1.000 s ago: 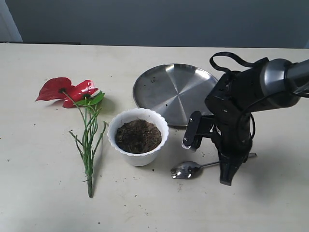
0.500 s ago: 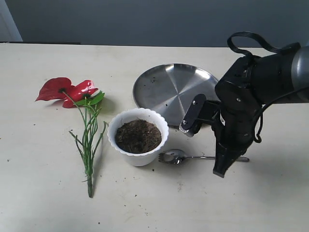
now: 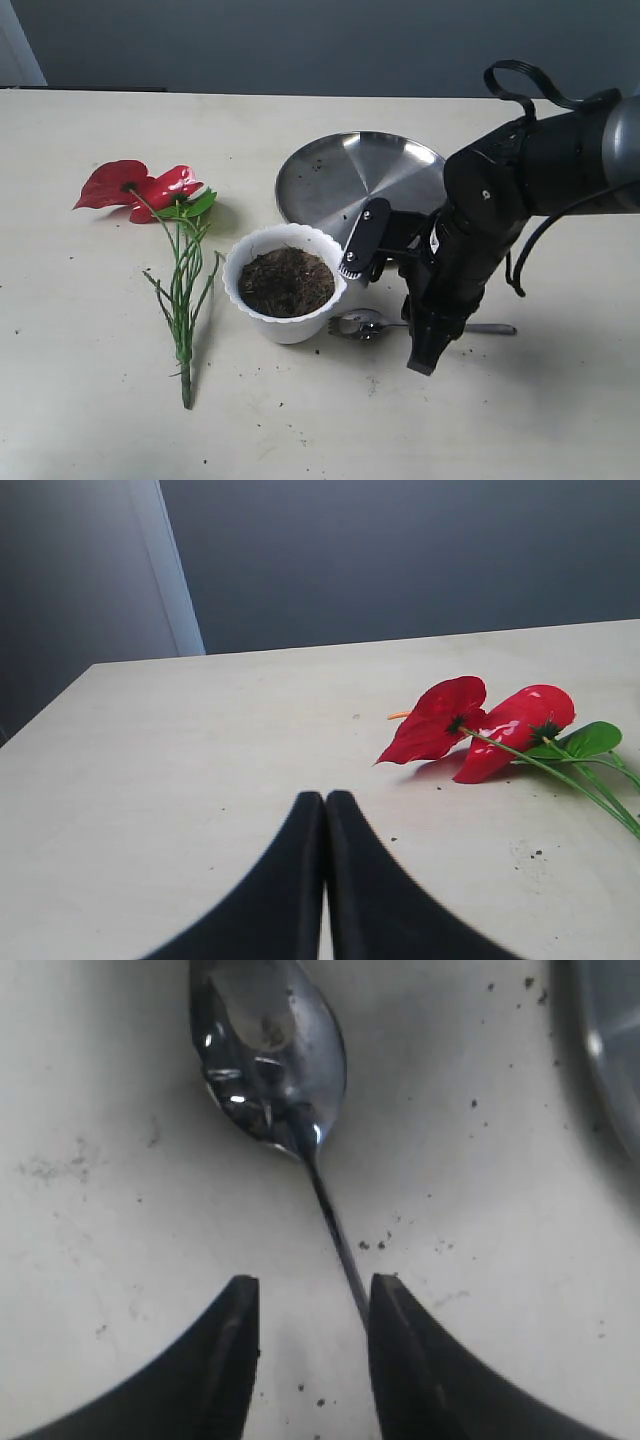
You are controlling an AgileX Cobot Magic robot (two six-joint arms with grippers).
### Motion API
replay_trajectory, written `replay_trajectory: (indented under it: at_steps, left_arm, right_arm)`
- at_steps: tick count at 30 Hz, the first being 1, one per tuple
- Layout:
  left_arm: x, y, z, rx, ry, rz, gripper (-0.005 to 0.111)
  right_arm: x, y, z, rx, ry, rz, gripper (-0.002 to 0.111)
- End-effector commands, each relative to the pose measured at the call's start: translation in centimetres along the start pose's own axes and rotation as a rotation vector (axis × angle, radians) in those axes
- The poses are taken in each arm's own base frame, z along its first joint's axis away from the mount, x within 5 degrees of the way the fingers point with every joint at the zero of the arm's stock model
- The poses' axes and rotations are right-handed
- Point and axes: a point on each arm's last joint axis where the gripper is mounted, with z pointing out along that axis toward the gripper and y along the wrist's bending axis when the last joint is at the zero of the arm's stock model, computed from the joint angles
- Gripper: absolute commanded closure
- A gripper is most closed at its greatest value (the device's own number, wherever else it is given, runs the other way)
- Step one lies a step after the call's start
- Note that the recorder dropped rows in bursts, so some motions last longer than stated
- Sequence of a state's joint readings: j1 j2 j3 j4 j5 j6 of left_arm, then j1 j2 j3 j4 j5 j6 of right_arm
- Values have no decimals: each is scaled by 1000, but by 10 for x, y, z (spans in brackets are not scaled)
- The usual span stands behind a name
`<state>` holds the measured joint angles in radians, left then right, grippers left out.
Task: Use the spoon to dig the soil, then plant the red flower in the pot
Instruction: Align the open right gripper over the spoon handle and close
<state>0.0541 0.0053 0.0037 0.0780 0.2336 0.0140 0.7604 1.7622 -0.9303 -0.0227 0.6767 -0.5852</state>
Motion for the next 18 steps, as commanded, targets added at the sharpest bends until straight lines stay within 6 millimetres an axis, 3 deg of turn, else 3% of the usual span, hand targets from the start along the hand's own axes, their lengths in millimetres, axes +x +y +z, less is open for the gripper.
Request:
replay_trajectory:
  at_steps: [1,10,16,18]
  left_arm:
    - [-2,0,-1,8,-11,-10,106]
    - [-2,0,-1,8,-11,-10,106]
    - [-2,0,-1,8,-11,-10,106]
    - [-2,0,-1,8,-11,-10,106]
  right_arm:
    - [0,-2,8,15,12,-41,71]
    - [3,0,37,-38,86,-43,73]
    - [6,2,51,-72,128,-39,108]
    - [8,4,55,-91,155,-39,108]
